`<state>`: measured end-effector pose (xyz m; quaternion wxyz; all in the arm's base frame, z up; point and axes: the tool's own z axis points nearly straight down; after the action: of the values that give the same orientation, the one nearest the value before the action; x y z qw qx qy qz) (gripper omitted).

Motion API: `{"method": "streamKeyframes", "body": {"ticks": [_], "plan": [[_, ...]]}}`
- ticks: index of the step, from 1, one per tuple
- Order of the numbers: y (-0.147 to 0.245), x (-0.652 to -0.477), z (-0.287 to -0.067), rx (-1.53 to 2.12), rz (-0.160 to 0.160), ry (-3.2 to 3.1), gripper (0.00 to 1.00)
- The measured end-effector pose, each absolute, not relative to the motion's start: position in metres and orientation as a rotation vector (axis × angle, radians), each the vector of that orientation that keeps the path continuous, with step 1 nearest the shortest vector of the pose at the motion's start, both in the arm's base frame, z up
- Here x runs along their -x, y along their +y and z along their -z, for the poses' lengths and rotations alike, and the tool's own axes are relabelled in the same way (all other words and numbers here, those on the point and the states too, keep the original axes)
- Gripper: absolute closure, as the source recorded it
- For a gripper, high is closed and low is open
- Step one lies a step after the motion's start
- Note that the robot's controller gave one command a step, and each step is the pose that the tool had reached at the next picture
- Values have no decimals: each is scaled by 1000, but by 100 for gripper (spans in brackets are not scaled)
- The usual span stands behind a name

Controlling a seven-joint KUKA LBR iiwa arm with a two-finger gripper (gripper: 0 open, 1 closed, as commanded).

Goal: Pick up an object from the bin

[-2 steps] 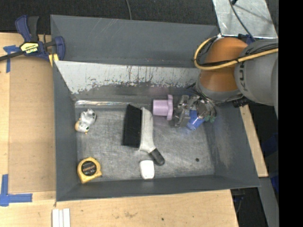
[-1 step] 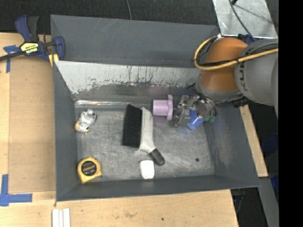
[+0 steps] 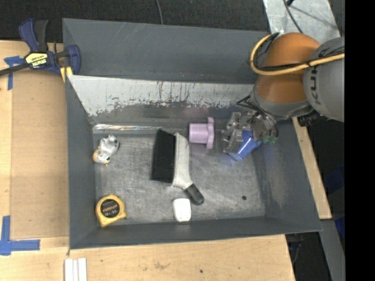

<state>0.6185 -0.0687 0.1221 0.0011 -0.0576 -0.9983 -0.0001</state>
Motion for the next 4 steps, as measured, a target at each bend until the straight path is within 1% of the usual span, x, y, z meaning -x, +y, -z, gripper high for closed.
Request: {"method": "streamKeyframes", "body": {"ticks": [1, 2, 3, 4], "plan": [[-73, -625, -178, 147, -1, -3142, 100], [-70, -621, -143, 190, 0, -3138, 0], [-70, -622, -144, 189, -1, -3139, 0], [-123, -610, -100, 252, 1, -3141, 0]]}}
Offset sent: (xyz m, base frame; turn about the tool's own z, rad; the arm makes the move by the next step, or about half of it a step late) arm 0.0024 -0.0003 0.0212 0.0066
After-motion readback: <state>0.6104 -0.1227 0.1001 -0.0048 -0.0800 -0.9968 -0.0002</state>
